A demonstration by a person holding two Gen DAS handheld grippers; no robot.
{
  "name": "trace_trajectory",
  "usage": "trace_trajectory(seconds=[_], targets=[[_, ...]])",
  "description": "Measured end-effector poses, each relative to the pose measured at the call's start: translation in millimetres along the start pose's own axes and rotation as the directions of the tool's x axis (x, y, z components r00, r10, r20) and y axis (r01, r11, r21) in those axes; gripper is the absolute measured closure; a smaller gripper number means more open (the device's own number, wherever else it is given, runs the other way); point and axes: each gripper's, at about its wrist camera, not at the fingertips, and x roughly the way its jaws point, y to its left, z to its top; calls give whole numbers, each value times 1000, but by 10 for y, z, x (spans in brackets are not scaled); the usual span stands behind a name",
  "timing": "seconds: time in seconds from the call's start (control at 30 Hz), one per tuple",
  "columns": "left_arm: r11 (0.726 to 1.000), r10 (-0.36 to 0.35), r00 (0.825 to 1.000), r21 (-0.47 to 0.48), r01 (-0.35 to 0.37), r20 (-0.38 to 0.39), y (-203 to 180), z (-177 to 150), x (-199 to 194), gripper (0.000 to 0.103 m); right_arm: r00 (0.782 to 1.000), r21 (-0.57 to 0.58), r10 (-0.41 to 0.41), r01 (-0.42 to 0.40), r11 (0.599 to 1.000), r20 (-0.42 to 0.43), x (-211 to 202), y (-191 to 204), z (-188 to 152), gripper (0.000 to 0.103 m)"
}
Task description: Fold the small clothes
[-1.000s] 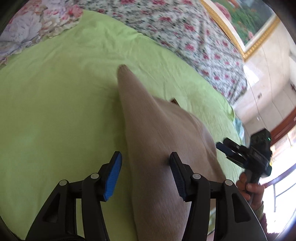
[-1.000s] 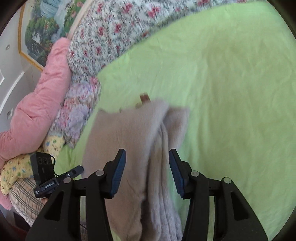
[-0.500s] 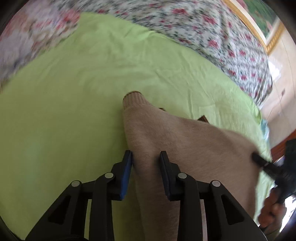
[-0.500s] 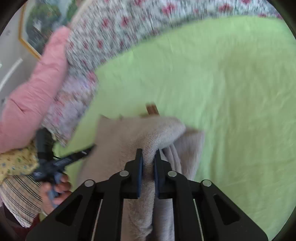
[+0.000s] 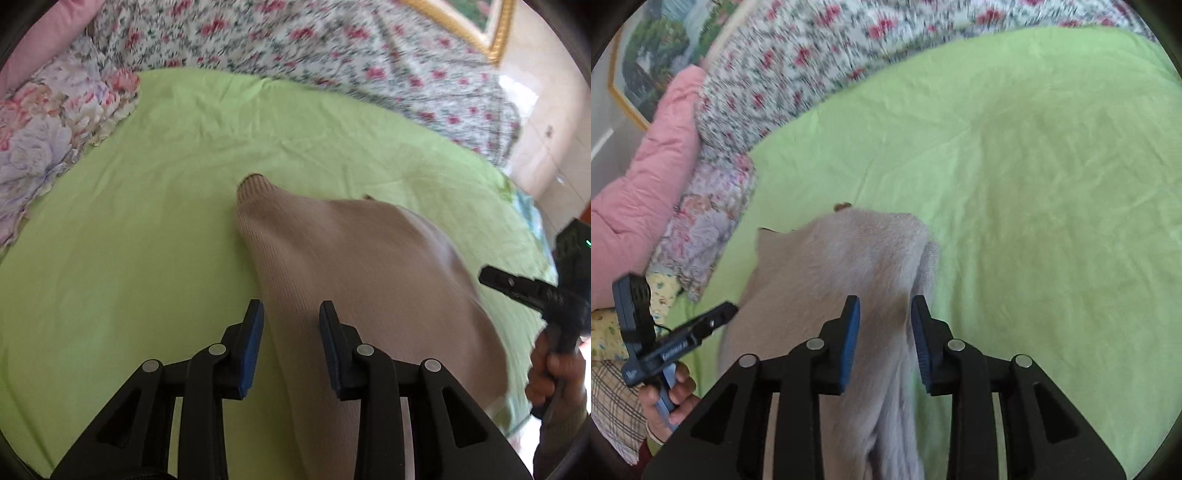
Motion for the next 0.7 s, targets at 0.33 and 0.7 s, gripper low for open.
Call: trace_trajectory(seconds=[0.33,0.7], targets=[[994,-92,995,49,94,-40,-126,-1202,-545,68,999,-18,49,-49,999,19,-555,96,-890,53],[997,-8,1000,79,9,-10,-205,-1351,-301,65,999,-30,46,-45,999,17,-476,147,-1109,48]])
